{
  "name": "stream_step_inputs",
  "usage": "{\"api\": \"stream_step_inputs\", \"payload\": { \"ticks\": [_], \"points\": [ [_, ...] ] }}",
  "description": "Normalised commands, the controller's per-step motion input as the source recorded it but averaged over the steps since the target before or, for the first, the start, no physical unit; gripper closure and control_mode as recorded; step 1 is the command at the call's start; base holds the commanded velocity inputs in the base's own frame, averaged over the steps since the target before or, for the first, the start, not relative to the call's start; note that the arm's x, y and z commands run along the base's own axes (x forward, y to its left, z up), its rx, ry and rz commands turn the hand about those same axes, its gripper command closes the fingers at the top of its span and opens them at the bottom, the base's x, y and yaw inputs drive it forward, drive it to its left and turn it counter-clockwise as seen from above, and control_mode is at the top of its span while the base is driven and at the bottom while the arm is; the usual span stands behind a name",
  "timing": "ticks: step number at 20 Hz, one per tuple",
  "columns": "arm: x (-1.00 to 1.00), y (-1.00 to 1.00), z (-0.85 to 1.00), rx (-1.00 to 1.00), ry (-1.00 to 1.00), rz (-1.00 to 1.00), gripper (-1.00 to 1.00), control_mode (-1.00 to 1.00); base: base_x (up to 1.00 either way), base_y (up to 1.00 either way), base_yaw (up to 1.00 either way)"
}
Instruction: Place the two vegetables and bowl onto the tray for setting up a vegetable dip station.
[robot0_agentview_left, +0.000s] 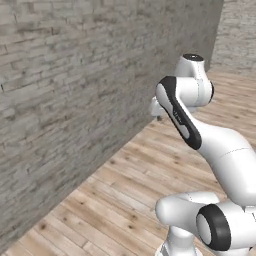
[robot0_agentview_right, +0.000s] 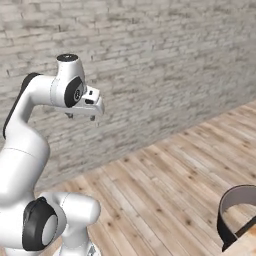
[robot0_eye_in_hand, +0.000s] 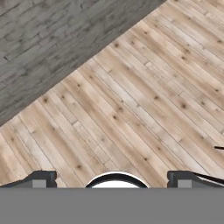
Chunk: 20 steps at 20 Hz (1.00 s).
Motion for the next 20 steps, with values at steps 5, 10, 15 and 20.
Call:
{"api": "stream_step_inputs", "payload": {
  "ticks": [5, 10, 15, 20],
  "points": [
    [0.00, 0.00, 0.00, 0.00, 0.00, 0.00, -1.00, 1.00, 0.56, 0.24, -0.40],
    [0.00, 0.00, 0.00, 0.00, 0.00, 0.00, -1.00, 1.00, 0.60, 0.23, -0.36],
    [0.00, 0.00, 0.00, 0.00, 0.00, 0.00, -1.00, 1.00, 0.62, 0.12, -0.25],
    [0.00, 0.00, 0.00, 0.00, 0.00, 0.00, -1.00, 1.00, 0.69, 0.01, -0.06]
  ]
}}
